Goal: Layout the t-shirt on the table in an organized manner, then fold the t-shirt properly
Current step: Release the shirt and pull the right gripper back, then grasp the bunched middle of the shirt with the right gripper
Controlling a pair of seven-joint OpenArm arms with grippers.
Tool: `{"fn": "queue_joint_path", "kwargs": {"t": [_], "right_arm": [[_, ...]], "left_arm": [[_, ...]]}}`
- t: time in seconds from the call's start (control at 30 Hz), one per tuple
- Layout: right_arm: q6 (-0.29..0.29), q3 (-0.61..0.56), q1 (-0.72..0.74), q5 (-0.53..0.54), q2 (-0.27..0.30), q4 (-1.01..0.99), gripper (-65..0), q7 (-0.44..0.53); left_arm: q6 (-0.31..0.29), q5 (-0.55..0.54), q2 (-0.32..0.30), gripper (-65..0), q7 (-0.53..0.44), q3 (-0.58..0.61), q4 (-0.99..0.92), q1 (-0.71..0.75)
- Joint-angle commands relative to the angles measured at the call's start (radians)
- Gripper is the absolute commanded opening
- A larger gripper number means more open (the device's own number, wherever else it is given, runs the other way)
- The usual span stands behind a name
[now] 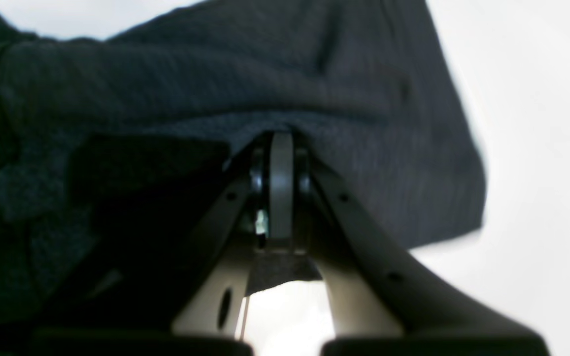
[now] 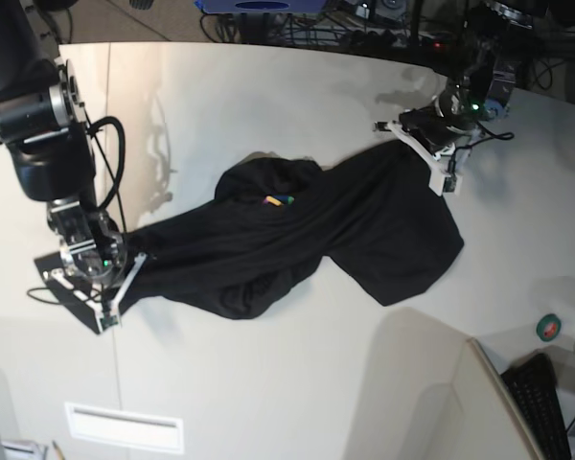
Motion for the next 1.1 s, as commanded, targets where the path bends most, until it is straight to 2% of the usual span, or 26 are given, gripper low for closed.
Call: {"fn": "queue_joint_path", "kwargs": {"t": [0.0,0.1,0.17,0.23,0.33,0.43,0.47,0.53,0.6,0.63,0.77,0.87,0.93,1.07], "right_arm": [[-0.027,0.005,0.044,-0.009,0.031,-0.003,-65.0,-0.033],[-0.027,0.006,0.079,-0.006,0.039,0.04,-65.0,-0.05],[-0.027,0.008,0.07,-0.003,0.042,0.146,-65.0,-0.167],[-0.013,0.009,-0.007,-0.003,0.041,0.333,-65.0,-0.311],[0.056,0.041,-0.195,-0.003,0.031,0.731,-65.0,-0.441],[0.088,0.098,-0.375,-0.005,-0.048,1.075,-65.0,-0.532],[0.09,0.104,-0.429,-0.005,-0.075,1.167,-58.2,-0.563],[0.091,0.078,-0.521,-0.003,-0.116,1.305,-40.2,-0.609],[0.091,-0.006,-0.61,-0.003,-0.133,1.392,-29.6,-0.622],[0.091,-0.066,-0.645,-0.003,-0.133,1.418,-27.8,-0.624],[0.091,-0.307,-0.728,-0.003,-0.153,1.381,-27.8,-0.624],[0.09,-0.33,-0.728,-0.003,-0.214,1.253,-27.8,-0.618],[0.09,-0.333,-0.711,-0.003,-0.251,1.156,-27.6,-0.575],[0.088,-0.33,-0.64,0.035,-0.266,1.007,-26.9,-0.524]], "left_arm": [[-0.019,-0.012,0.017,-65.0,0.005,0.004,0.054,-0.01],[-0.019,-0.012,0.051,-65.0,0.083,0.001,0.16,-0.007],[-0.019,-0.012,0.053,-65.0,0.109,-0.032,0.229,0.004],[-0.019,-0.012,0.053,-65.0,0.114,-0.111,0.284,0.027],[-0.024,-0.012,0.051,-65.0,0.151,-0.279,0.305,0.039],[-0.036,-0.012,0.051,-65.0,0.16,-0.466,0.265,0.038],[-0.059,-0.012,0.051,-65.0,0.158,-0.53,0.242,0.038],[-0.114,-0.012,0.054,-65.0,0.157,-0.662,0.189,0.035],[-0.15,-0.01,0.056,-65.0,0.155,-0.776,0.13,0.026],[-0.153,-0.009,0.054,-65.0,0.155,-0.828,0.101,0.016],[-0.159,-0.007,0.042,-65.0,0.154,-1.0,-0.018,0.006],[-0.16,-0.007,0.002,-65.0,0.152,-1.037,-0.074,0.007],[-0.171,-0.007,-0.016,-65.0,0.135,-1.057,-0.098,0.015],[-0.282,-0.007,-0.015,-65.0,0.099,-1.1,-0.121,0.029]]}}
